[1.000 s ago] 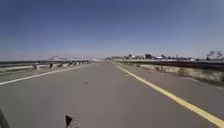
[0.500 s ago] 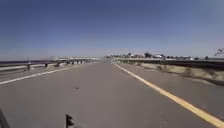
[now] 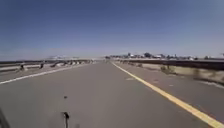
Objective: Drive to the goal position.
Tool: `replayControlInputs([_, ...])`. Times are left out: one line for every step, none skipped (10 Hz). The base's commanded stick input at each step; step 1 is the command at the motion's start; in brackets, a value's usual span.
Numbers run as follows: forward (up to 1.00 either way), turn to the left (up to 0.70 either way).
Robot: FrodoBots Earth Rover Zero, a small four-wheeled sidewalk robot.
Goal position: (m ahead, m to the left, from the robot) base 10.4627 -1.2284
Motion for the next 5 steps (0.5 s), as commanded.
replayControlInputs([1.00, 0.00])
replayControlInputs([1.00, 0.00])
replayControlInputs([1.00, 0.00])
replayControlInputs([1.00, 0.00])
replayControlInputs([1.00, 0.00])
